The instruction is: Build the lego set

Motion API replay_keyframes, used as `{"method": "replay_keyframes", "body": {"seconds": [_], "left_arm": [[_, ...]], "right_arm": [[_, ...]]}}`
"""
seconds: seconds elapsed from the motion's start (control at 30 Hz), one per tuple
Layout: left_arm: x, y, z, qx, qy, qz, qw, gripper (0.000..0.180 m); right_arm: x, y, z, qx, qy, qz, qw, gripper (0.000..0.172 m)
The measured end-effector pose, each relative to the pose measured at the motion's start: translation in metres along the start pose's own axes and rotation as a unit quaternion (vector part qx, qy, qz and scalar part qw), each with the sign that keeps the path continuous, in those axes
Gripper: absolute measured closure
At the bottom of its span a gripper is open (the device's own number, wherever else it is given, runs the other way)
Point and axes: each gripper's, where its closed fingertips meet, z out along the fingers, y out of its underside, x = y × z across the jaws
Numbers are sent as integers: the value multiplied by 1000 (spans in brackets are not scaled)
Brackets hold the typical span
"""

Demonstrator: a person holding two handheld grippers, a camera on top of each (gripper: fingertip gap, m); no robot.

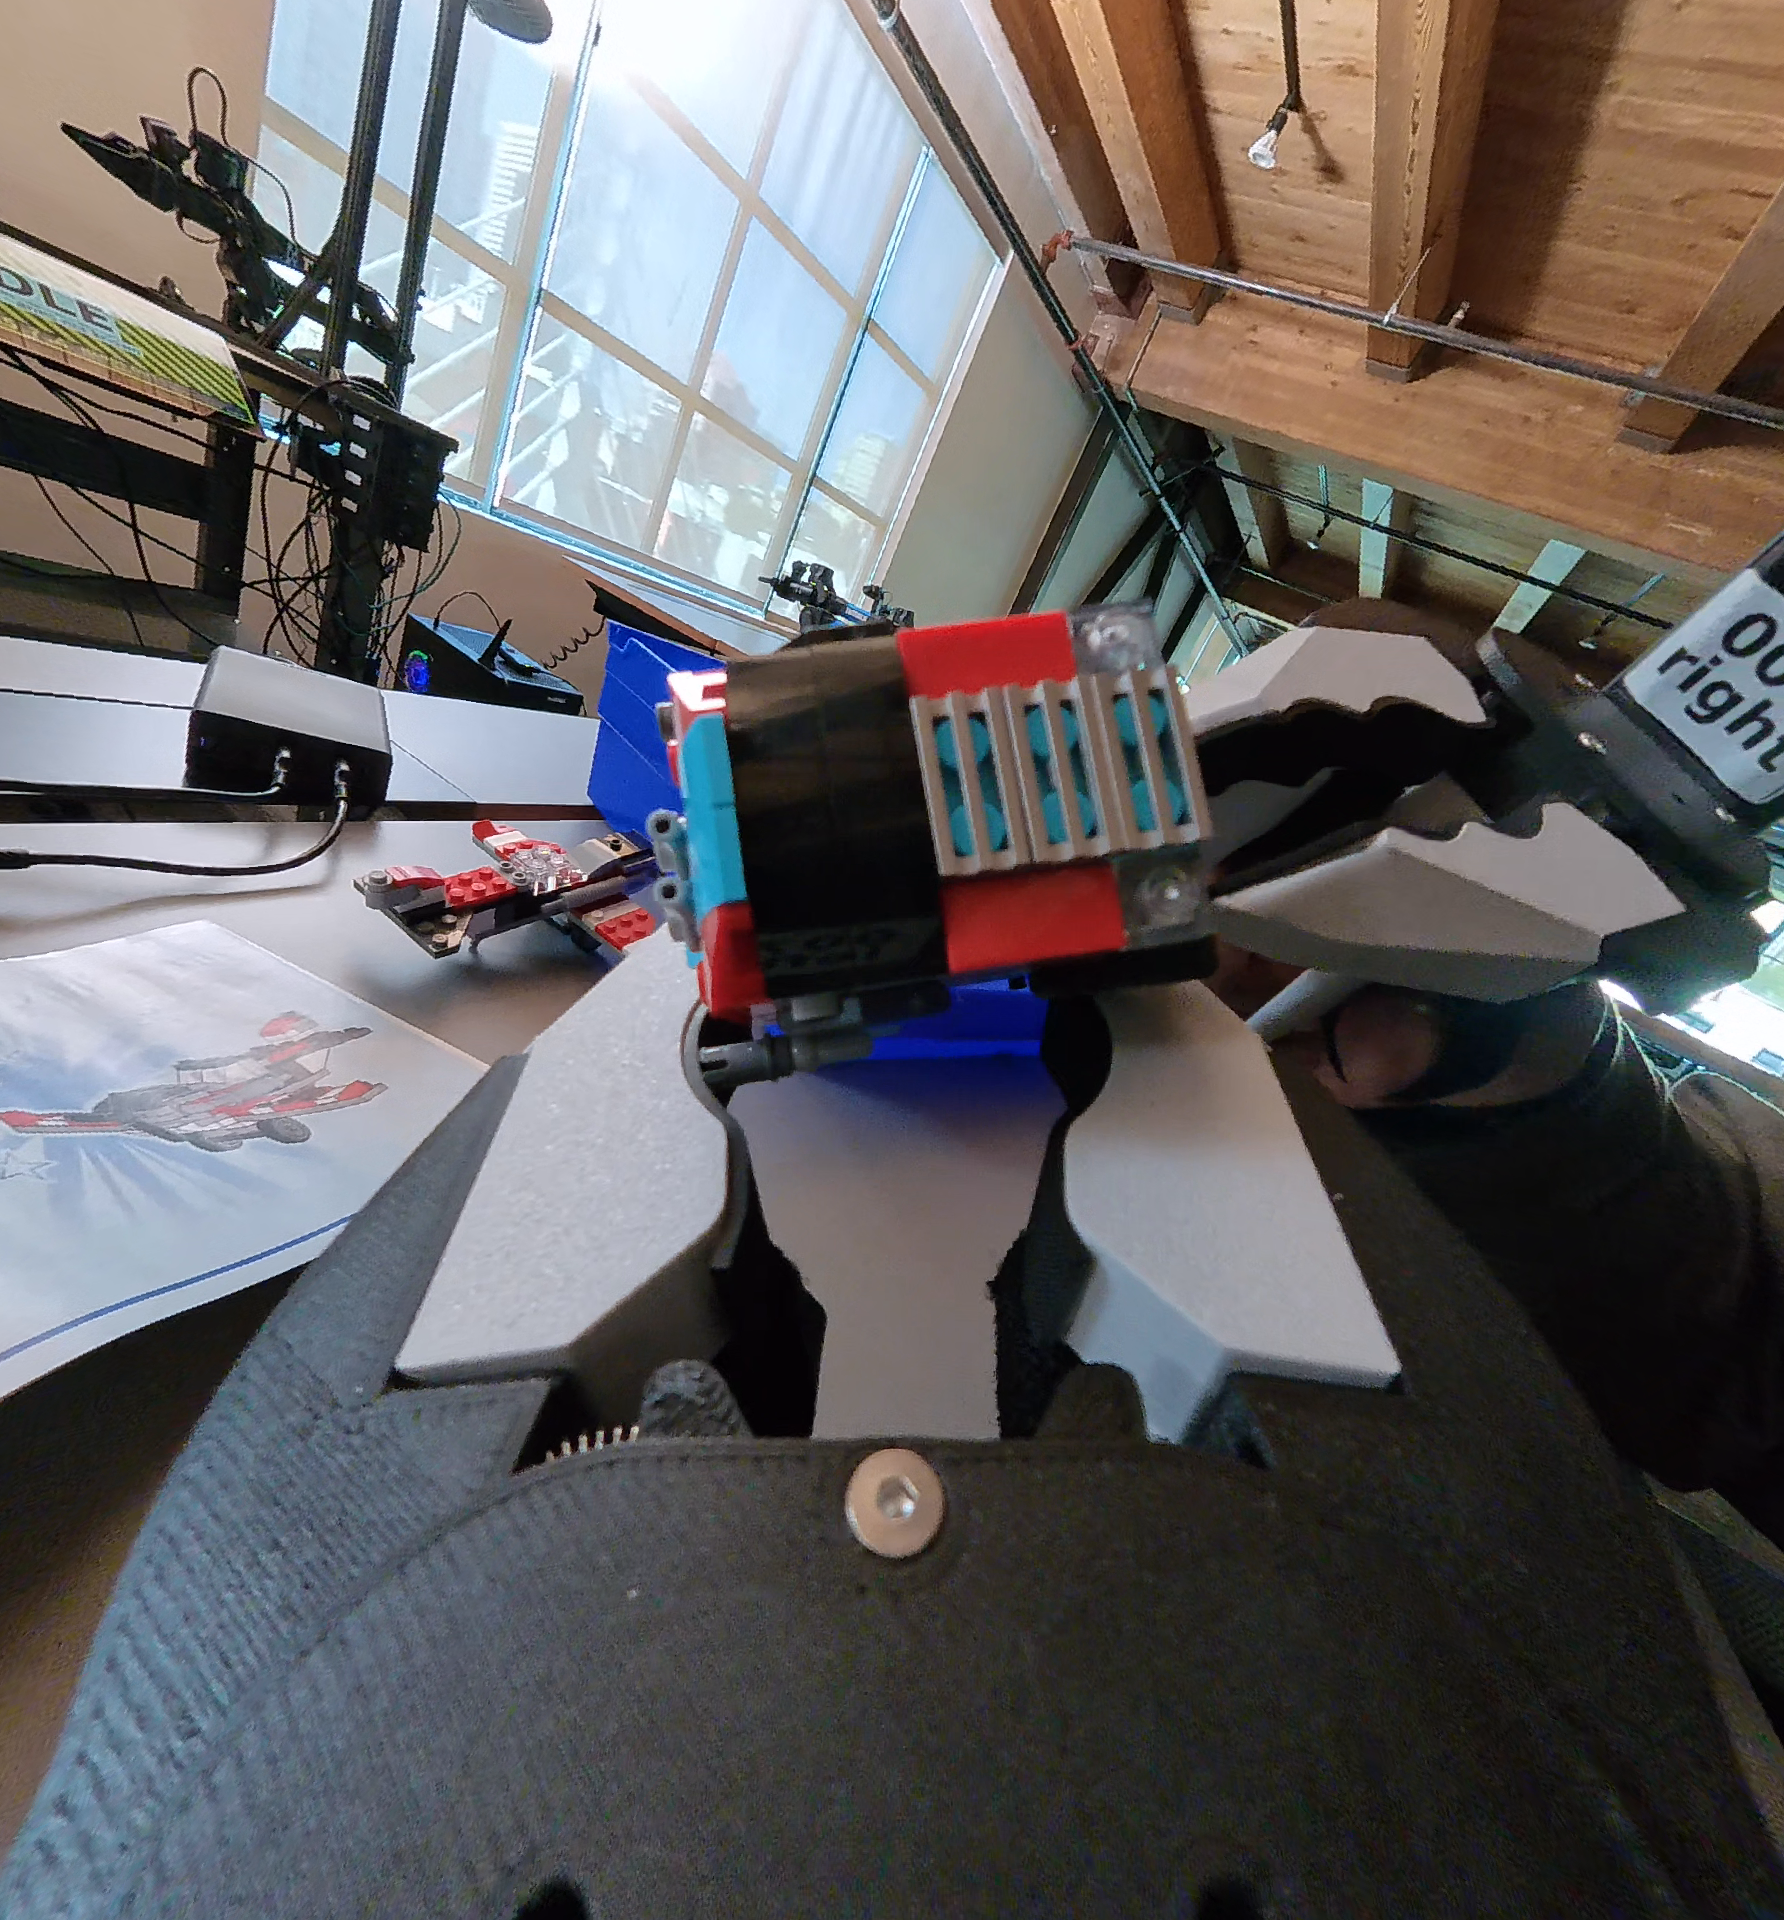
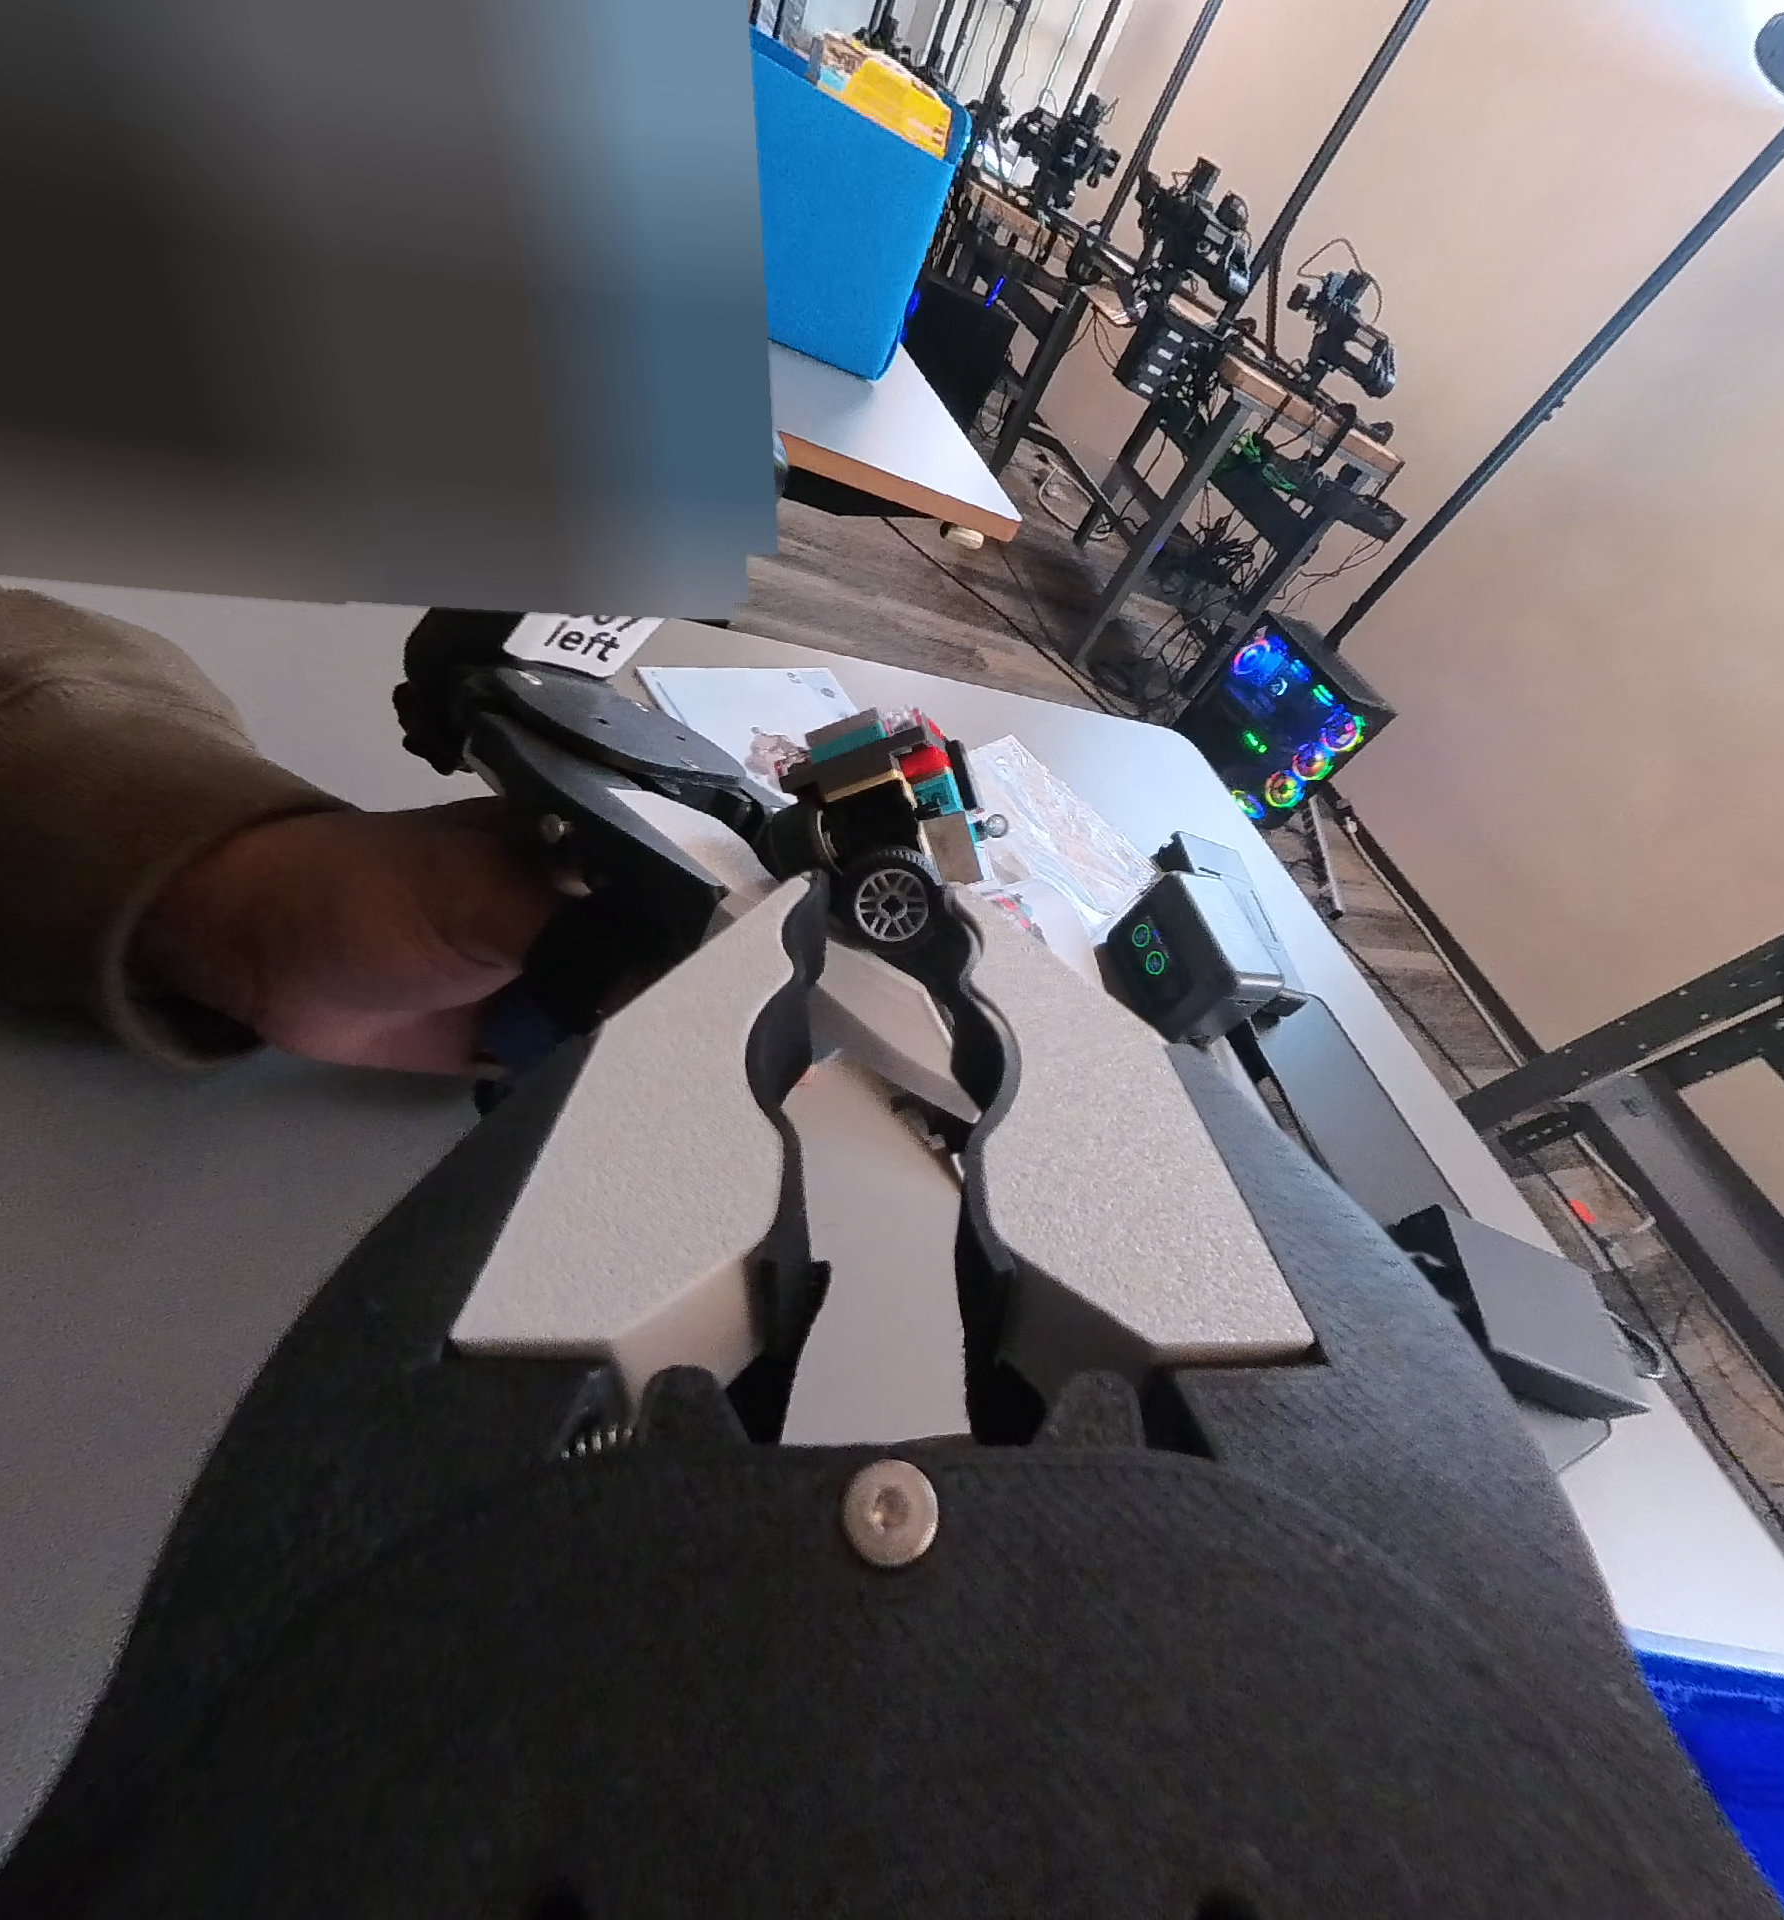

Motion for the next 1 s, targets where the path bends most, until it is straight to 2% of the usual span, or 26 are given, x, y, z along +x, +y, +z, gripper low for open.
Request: {"method": "replay_keyframes", "body": {"seconds": [0.23, 0.73, 1.0], "left_arm": [[2, 1, 1, -2, 6, -2, 1000, 125], [25, 6, 5, -13, 80, 12, 997, 124], [36, 4, 5, -6, 114, 8, 993, 124]], "right_arm": [[1, 2, 1, -4, 8, -31, 999, 151], [-5, -2, -15, -11, -93, 14, 995, 148], [-10, 1, -17, -23, -109, 3, 994, 149]]}}
